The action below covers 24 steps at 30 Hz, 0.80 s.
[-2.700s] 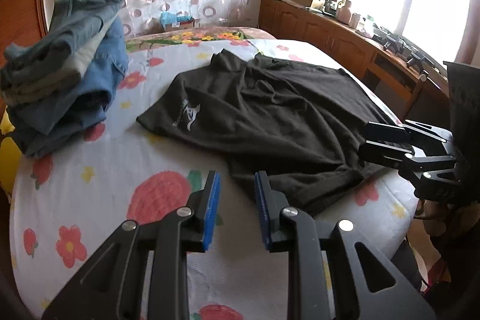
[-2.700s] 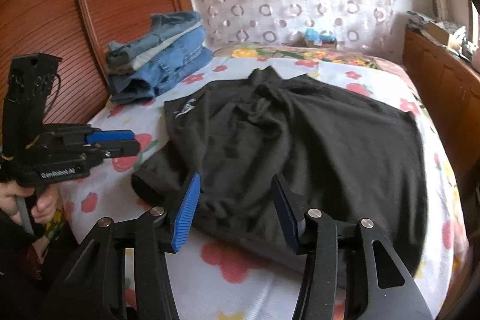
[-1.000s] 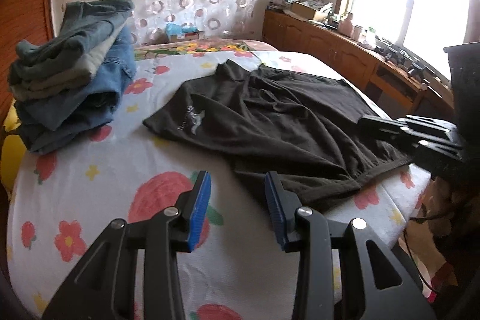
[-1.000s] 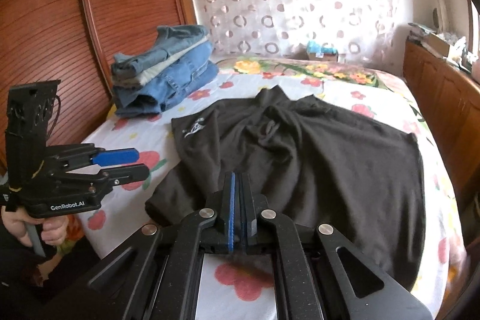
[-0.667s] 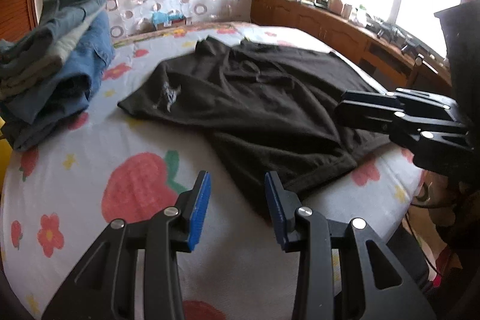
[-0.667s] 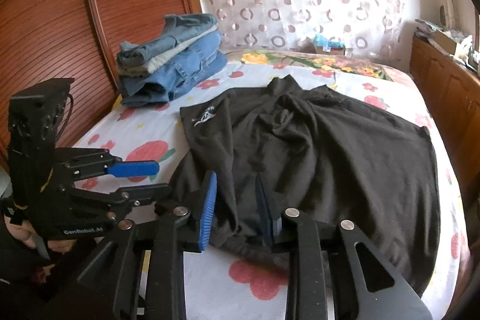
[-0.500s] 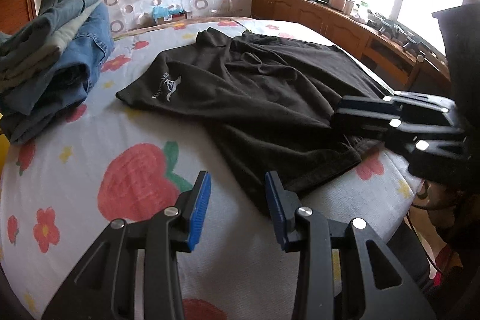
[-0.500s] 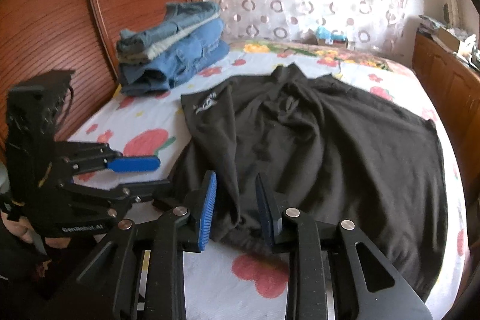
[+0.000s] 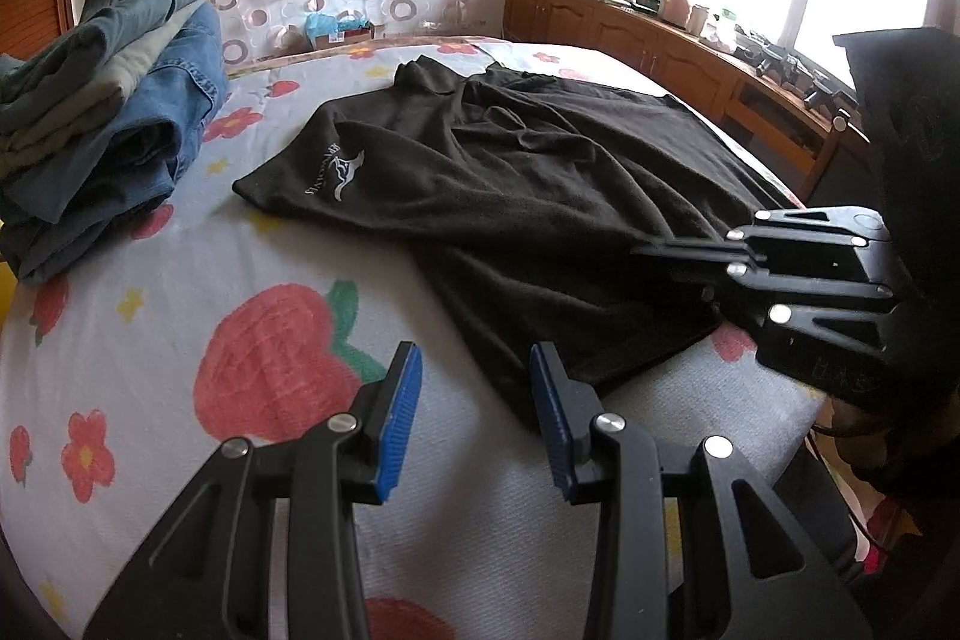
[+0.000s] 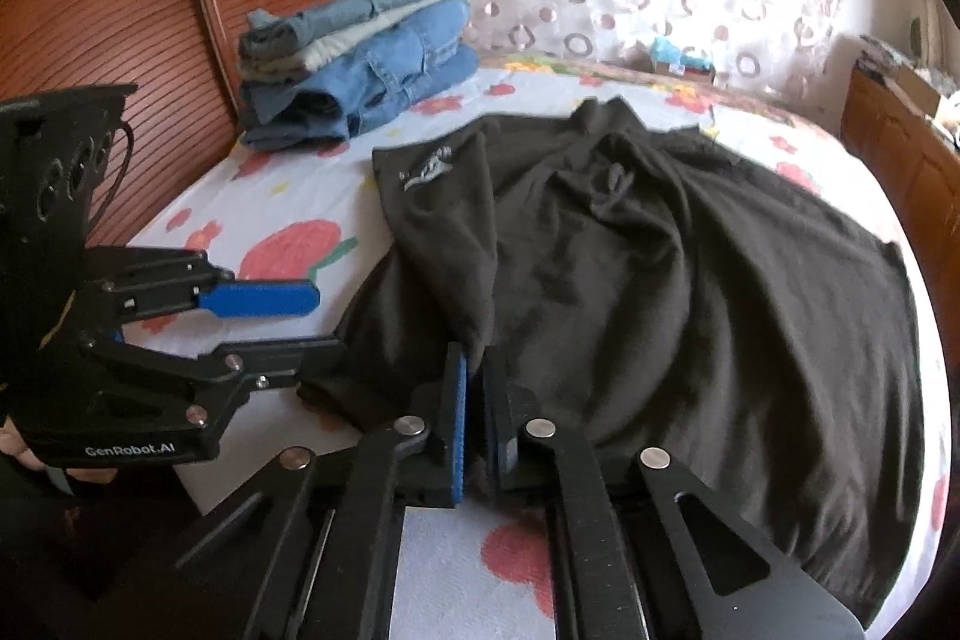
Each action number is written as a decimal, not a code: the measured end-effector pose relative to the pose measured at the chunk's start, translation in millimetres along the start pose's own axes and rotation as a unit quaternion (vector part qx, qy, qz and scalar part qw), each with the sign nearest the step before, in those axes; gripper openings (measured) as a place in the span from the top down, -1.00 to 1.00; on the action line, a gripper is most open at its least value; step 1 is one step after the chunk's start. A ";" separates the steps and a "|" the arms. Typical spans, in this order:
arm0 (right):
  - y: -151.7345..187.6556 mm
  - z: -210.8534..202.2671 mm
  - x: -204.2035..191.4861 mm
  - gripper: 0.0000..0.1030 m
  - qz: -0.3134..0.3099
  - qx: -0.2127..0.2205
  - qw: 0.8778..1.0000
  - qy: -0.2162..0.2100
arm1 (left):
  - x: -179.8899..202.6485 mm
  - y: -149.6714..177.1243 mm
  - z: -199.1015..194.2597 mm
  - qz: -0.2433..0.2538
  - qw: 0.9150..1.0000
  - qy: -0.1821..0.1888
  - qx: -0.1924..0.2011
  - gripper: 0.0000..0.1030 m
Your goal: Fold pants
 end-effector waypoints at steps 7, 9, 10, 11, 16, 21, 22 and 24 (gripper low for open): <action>-19.4 -25.0 13.4 1.00 0.002 0.047 0.998 0.041 | -3.0 -13.1 -21.6 -0.018 0.999 0.000 0.039 0.28; -25.6 -35.5 18.4 1.00 0.001 0.060 0.997 0.051 | -1.7 -17.9 -26.5 -0.017 0.999 0.000 0.046 0.28; -27.7 -38.6 19.5 1.00 0.000 0.064 0.996 0.054 | -1.1 -20.1 -28.2 -0.017 0.999 0.000 0.049 0.28; -30.1 -43.6 21.9 1.00 0.000 0.069 0.996 0.059 | 0.9 -22.4 -30.2 -0.016 0.999 0.002 0.051 0.28; -37.3 -72.0 39.9 1.00 0.002 0.094 0.992 0.081 | 9.8 -33.9 -31.8 -0.009 0.998 0.005 0.059 0.28; -37.3 -95.4 61.4 1.00 0.008 0.110 0.988 0.106 | 23.7 -45.6 -30.6 0.001 0.998 0.012 0.063 0.28; -35.9 -99.3 65.3 1.00 0.009 0.112 0.987 0.111 | 25.3 -46.8 -30.7 0.003 0.998 0.013 0.064 0.28; -32.6 -105.9 73.3 1.00 0.015 0.114 0.987 0.116 | 30.7 -50.7 -30.3 0.006 0.998 0.015 0.065 0.28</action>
Point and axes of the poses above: each gripper's, at about its wrist camera, not at the fingertips, and z roughly the way its jaws point, x to its right, y to its underside, the point moved 9 cm from there along z, roughly the way its jaws point, and after that the axes turned 5 degrees about -x, right-handed, at the moved point
